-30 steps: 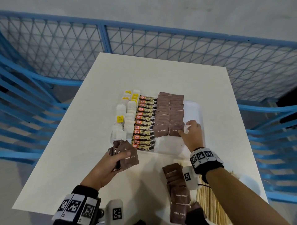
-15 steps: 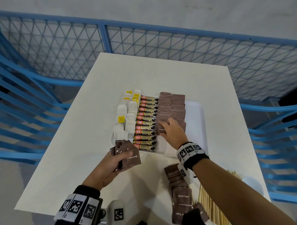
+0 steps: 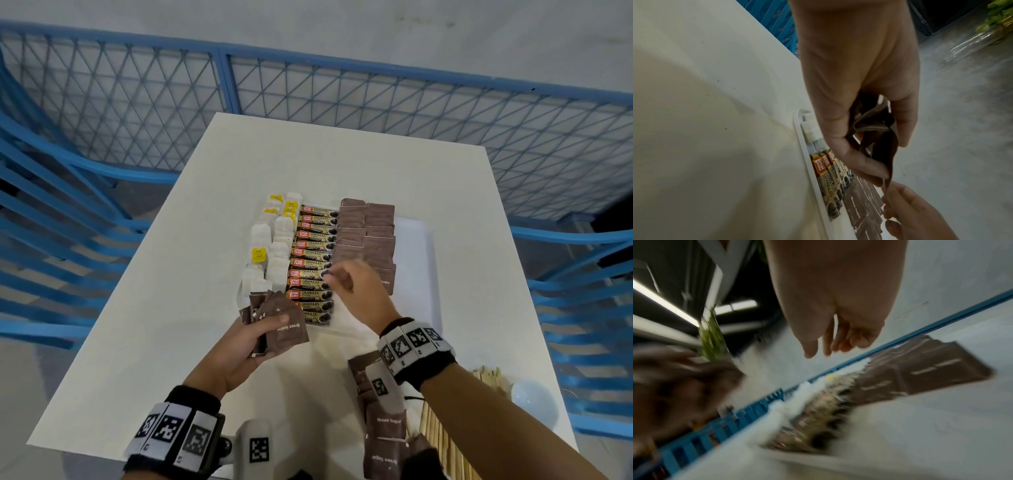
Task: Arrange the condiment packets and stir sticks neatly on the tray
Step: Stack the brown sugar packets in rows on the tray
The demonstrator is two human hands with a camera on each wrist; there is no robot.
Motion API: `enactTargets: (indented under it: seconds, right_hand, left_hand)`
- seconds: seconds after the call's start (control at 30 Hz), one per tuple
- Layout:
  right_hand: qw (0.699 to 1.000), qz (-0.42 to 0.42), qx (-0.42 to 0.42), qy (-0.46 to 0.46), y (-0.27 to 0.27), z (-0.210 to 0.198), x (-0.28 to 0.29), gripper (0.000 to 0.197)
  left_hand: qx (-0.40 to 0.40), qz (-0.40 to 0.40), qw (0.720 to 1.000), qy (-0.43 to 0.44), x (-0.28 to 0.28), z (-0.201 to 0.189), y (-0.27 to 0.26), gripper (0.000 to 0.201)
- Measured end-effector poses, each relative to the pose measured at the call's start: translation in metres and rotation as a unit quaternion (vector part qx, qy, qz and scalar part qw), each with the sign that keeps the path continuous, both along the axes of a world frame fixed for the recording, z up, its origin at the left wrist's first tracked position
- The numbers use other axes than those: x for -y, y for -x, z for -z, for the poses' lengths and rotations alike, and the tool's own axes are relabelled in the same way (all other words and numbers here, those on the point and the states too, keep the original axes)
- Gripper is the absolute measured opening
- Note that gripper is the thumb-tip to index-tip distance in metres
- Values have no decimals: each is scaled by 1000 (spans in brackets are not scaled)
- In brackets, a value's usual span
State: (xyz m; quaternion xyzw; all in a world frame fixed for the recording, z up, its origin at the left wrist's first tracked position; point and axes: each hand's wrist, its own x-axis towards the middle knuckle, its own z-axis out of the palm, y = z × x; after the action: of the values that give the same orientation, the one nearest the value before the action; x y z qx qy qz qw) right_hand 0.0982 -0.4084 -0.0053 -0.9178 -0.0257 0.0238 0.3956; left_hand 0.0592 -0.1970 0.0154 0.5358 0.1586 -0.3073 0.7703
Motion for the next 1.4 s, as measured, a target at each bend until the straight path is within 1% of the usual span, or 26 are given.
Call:
enactTargets:
  seconds: [0.07, 0.1, 0.17, 0.2, 0.23, 0.3, 0.37, 0.43, 0.5, 0.57, 0.6, 0.63, 0.73, 0.83, 0.87, 0.9, 0.97, 1.0, 1.03, 1.07, 1.13, 1.2, 1.4]
  right_hand:
    - [991, -37, -84, -99, 13, -16, -11, 31]
    - [978, -51, -136, -151, 19, -22, -15, 31]
    - [948, -66, -211, -231, 28, -26, -21, 20]
    - [938, -66, -225, -255, 32, -25, -23, 14]
    - [931, -61, -230, -277, 34, -24, -24, 12]
    - [916, -43, -240, -319, 38, -23, -26, 16]
    - [902, -27, -255, -349, 41, -23, -25, 14]
    - [896, -22, -258, -360, 42, -25, -24, 9]
    - [909, -15, -228, -348, 43, -26, -22, 9]
    - [932, 9, -179, -314, 43, -29, -17, 11]
    - [936, 19, -166, -311, 43, -30, -14, 10]
    - [930, 27, -165, -327, 43, -31, -11, 10]
    - [901, 38, -188, -389, 46, -35, -5, 14]
    - [872, 72, -208, -437, 46, -36, 2, 15]
    - [873, 81, -208, -433, 46, -34, 5, 15]
    - [884, 86, -202, -412, 45, -31, 9, 14]
    - [926, 85, -176, -323, 43, -20, 18, 4]
    - [945, 82, -160, -274, 41, -14, 22, 3]
    - [958, 84, -147, -229, 39, -7, 27, 9]
    - [966, 93, -139, -198, 36, -1, 30, 15]
    - [969, 131, -126, -166, 30, 10, 37, 27]
    - [968, 163, -119, -147, 24, 18, 42, 31]
    - [971, 196, -93, -100, 4, 26, 44, 17]
  left_hand:
    - [-1, -5, 1000, 6, 3, -4, -1, 24]
    - [-2, -8, 1000, 9, 5, -6, -1, 24]
    - [1, -9, 1000, 21, 8, -9, -2, 26]
    - [3, -9, 1000, 27, 8, -10, -1, 30]
    - [1, -10, 999, 31, 9, -9, -1, 34]
    - [-3, -18, 999, 33, 9, -9, 0, 35]
    - [0, -21, 999, 34, 10, -8, 1, 33]
    - [-5, -31, 999, 33, 9, -6, 2, 26]
    - [-22, -57, 997, 38, 8, -5, 2, 21]
    - [-37, -80, 995, 49, 6, -5, 2, 20]
    - [-40, -85, 994, 52, 5, -5, 2, 20]
    - [-41, -87, 994, 55, 5, -6, 2, 19]
    - [-41, -93, 993, 57, 3, -10, 1, 17]
    - [-47, -105, 992, 54, 1, -11, 0, 17]
    - [-49, -109, 991, 52, 0, -11, 0, 17]
    - [-51, -111, 991, 50, -1, -11, 0, 17]
    - [-53, -113, 991, 46, -2, -10, 0, 16]
    - [-53, -114, 991, 43, -2, -10, 1, 16]
    - [-54, -115, 991, 40, -3, -9, 1, 17]
    - [-55, -116, 991, 36, -3, -9, 1, 18]
    - [-56, -119, 991, 30, -5, -8, 1, 17]
    - [-57, -122, 991, 27, -5, -8, 1, 16]
    - [-54, -118, 991, 17, -3, -9, 2, 10]
